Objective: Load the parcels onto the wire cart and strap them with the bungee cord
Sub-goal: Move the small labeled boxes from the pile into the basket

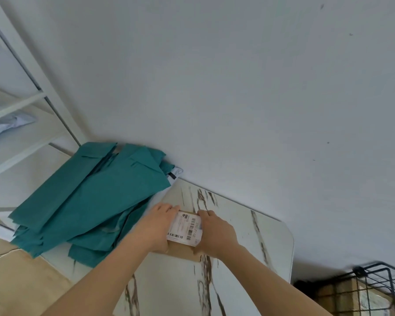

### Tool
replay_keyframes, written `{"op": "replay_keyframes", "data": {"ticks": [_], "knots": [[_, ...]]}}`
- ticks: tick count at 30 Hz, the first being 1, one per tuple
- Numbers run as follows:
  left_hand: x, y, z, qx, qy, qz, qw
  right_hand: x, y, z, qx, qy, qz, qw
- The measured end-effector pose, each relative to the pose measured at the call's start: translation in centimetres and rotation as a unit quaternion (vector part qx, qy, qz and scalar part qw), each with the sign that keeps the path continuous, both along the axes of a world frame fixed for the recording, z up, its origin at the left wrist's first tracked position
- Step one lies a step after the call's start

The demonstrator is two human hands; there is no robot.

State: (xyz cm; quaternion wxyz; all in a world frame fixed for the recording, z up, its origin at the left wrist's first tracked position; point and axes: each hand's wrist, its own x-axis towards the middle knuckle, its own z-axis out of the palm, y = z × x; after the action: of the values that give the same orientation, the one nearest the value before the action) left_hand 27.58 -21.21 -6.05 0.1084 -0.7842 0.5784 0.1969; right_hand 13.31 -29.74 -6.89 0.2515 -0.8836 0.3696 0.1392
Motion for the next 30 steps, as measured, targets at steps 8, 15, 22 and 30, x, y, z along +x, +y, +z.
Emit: {"op": "replay_keyframes", "data": {"ticks": [8,15,22,30], "knots": [[-0.5,1.7,-0.7,-0.054,0.01,-0.003,0.999,-0.3,1.3,-0.3,0.041,0.009,-0.045,0.998],[-0.6,4.6,-0.5,-0.104,0.028,-0.044,0.993,-2.8,4.1,-0.1,0.018,-0.037,-0.091,0.995],[-3.1,7.1,-0.2,-0.179,0.05,-0.1,0.977,-7.0,8.0,1.3,-0.006,-0.066,-0.15,0.986],[-7.3,9.2,0.0,-0.238,0.136,-0.148,0.95,-11.7,13.2,2.2,0.028,-0.119,-0.285,0.951]]}}
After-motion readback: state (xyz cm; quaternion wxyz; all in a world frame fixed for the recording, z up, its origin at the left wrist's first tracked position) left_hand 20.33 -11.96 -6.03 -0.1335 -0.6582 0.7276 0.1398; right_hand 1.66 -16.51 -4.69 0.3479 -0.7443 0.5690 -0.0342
